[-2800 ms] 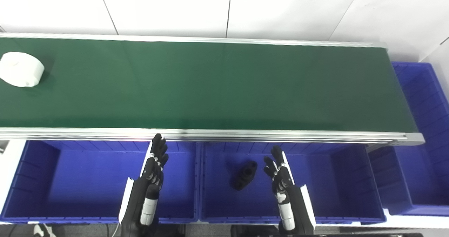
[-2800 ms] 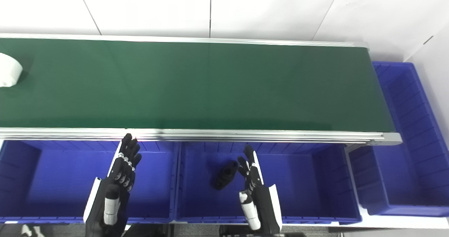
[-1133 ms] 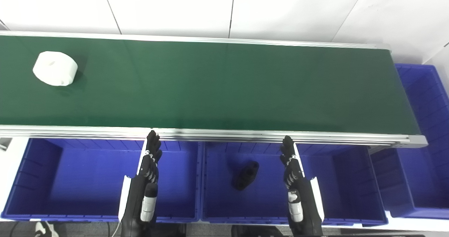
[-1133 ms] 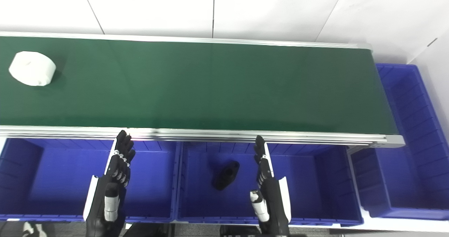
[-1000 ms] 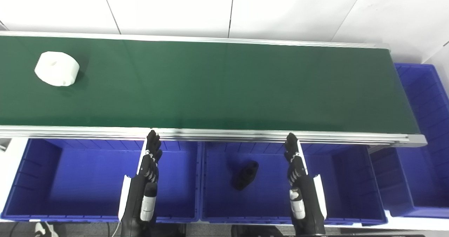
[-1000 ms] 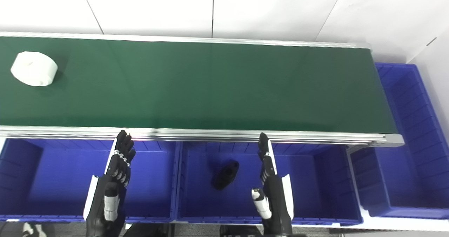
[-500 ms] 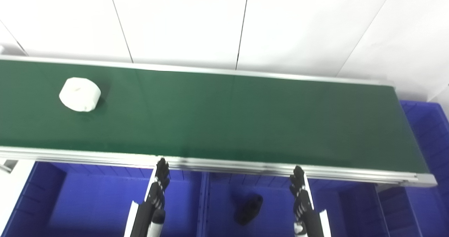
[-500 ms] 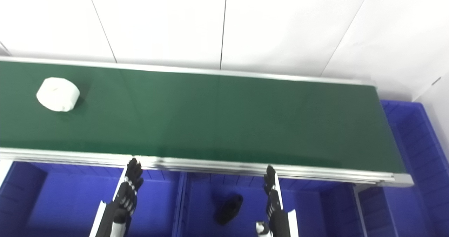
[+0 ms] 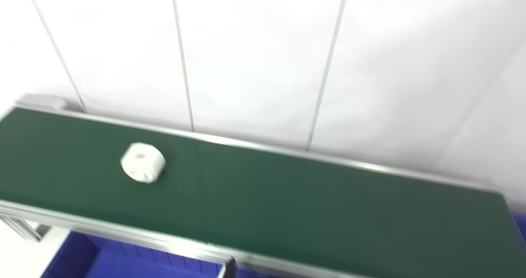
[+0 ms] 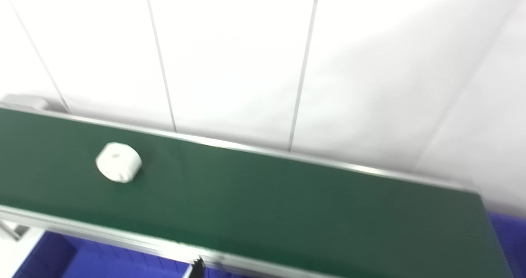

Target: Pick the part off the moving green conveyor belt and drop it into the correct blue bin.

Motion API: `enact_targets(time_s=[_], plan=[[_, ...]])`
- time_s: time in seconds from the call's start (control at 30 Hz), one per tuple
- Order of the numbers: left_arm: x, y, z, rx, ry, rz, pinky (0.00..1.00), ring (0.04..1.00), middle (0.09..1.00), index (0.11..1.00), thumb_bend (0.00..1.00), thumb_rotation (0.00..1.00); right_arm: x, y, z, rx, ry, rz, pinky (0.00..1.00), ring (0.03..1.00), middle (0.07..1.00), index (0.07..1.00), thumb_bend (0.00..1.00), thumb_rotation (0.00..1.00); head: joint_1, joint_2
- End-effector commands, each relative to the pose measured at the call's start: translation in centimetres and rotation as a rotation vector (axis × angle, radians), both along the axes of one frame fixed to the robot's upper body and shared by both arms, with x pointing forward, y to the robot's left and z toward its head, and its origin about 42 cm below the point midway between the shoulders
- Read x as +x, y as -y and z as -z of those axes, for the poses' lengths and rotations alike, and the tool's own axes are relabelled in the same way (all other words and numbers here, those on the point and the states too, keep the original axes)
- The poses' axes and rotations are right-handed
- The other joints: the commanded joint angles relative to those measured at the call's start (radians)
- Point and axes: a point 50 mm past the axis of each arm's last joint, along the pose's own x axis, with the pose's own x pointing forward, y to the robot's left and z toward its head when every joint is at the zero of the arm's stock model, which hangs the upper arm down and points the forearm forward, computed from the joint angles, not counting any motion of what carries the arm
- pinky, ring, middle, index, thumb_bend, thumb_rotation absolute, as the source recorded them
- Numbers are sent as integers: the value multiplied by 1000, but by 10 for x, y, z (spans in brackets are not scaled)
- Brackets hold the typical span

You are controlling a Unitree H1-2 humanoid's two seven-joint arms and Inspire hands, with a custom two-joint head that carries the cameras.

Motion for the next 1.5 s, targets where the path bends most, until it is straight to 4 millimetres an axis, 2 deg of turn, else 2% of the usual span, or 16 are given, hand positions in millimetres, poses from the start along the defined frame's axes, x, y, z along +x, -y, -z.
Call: enact_targets(time_s=[0.0,0.17,0.27,0.53,0.67,0.77,0.9,1.0,1.1,1.17,1.2,1.27,1.33,1.43,1.47], plan=[[5,10,-5,-22,55,-8,1000,1000,1000,1000,798,960,4,5,-6,15,70,-8,1000,1000,1000,1000,918,1000,36,2],[10,20,-6,-26,67,-17,996,999,1000,1000,760,966,7,13,-7,11,76,-7,1000,1000,1000,1000,980,1000,93,17],[11,22,-9,-18,80,-24,983,991,1000,1000,748,979,7,15,-9,16,80,-15,1000,1000,1000,1000,979,1000,123,32],[10,14,-27,-9,149,-31,950,939,999,1000,895,969,3,11,-13,39,89,-31,1000,1000,1000,1000,911,986,134,58],[19,6,-45,31,247,-39,813,909,973,1000,890,921,1,10,-16,40,93,-34,1000,1000,1000,1000,893,989,135,69],[28,0,-58,42,315,-50,772,904,964,1000,903,894,2,9,-17,48,96,-29,1000,1000,1000,1000,912,983,148,78],[49,-17,-77,93,423,-93,714,887,961,1000,909,871,4,7,-19,54,100,-26,1000,1000,1000,1000,948,980,159,84],[86,-50,-104,222,577,-96,670,865,937,1000,911,853,5,5,-19,56,95,-28,1000,1000,1000,1000,954,974,147,85],[120,-83,-131,340,680,-95,644,864,931,1000,982,781,6,4,-20,53,94,-30,1000,1000,1000,1000,938,982,143,85],[142,-102,-151,379,728,-71,695,899,956,1000,965,683,6,3,-19,55,95,-28,1000,1000,1000,1000,934,983,139,85],[149,-109,-160,403,740,-61,751,927,979,1000,956,621,6,2,-19,58,95,-27,1000,1000,1000,1000,934,983,139,84],[159,-117,-174,468,761,-43,873,981,996,1000,935,595,7,1,-19,62,95,-26,1000,1000,1000,1000,930,980,140,83],[173,-127,-189,555,780,-19,956,995,999,1000,893,567,8,1,-20,64,96,-27,1000,1000,1000,1000,933,979,139,82],[198,-143,-208,687,794,23,970,1000,1000,1000,871,511,9,-1,-19,63,91,-28,1000,1000,1000,1000,949,980,132,81],[204,-147,-212,720,797,33,896,992,1000,1000,879,487,9,-1,-19,61,91,-27,1000,1000,1000,1000,954,980,132,81]])
